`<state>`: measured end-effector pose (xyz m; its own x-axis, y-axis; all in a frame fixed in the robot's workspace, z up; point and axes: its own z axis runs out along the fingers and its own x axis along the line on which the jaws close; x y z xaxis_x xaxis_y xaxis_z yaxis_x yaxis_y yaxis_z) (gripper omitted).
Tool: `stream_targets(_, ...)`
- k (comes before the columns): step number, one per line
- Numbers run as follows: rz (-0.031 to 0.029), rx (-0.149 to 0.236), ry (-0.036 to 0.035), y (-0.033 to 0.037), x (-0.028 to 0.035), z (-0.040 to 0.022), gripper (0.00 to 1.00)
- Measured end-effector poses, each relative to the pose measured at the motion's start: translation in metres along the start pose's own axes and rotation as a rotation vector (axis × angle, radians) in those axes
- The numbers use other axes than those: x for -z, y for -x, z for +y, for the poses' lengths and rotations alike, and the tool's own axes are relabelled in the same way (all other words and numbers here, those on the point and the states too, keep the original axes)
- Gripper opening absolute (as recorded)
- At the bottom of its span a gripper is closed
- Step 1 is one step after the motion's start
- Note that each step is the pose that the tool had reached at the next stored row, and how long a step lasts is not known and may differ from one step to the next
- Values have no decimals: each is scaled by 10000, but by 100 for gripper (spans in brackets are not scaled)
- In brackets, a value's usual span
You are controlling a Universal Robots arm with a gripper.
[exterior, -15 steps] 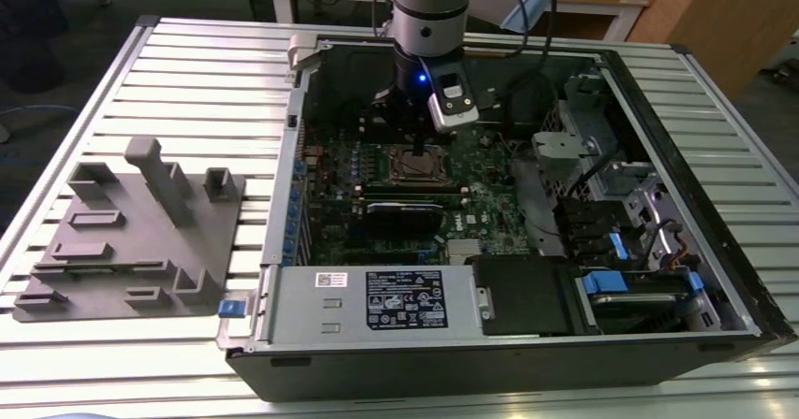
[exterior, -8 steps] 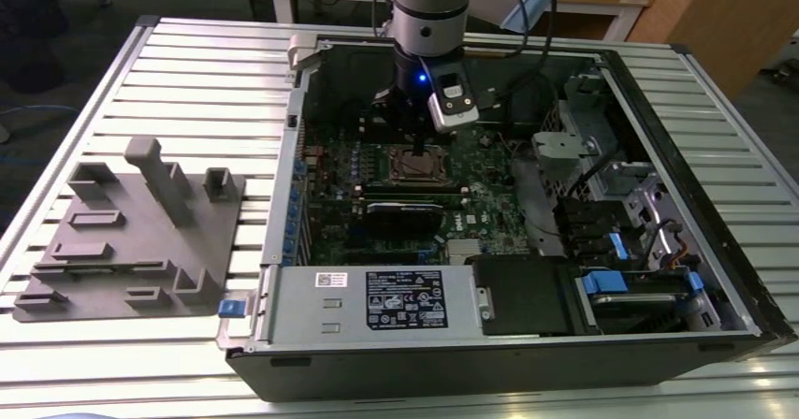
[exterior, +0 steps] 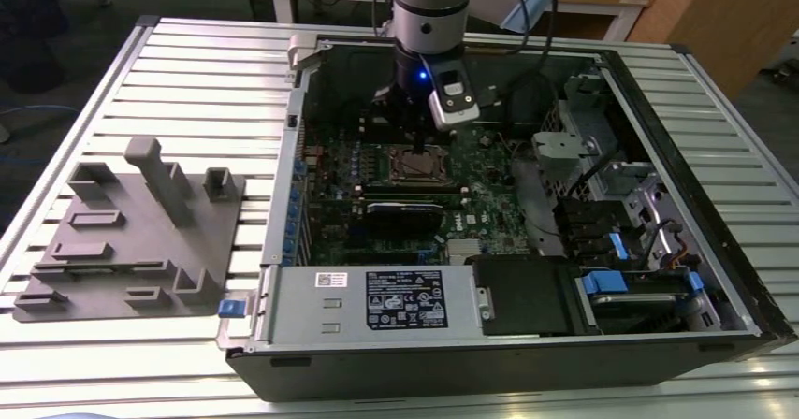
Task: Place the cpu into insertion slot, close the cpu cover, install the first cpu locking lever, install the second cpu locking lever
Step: 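Install the first cpu locking lever, then install the second cpu locking lever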
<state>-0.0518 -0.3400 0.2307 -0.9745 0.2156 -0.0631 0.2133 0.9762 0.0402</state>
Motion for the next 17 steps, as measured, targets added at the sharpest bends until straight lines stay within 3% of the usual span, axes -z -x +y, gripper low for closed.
stream_targets(3,0,0,0,3,38,2,11)
stream_targets(17,1,-1,-4,6,93,4,11)
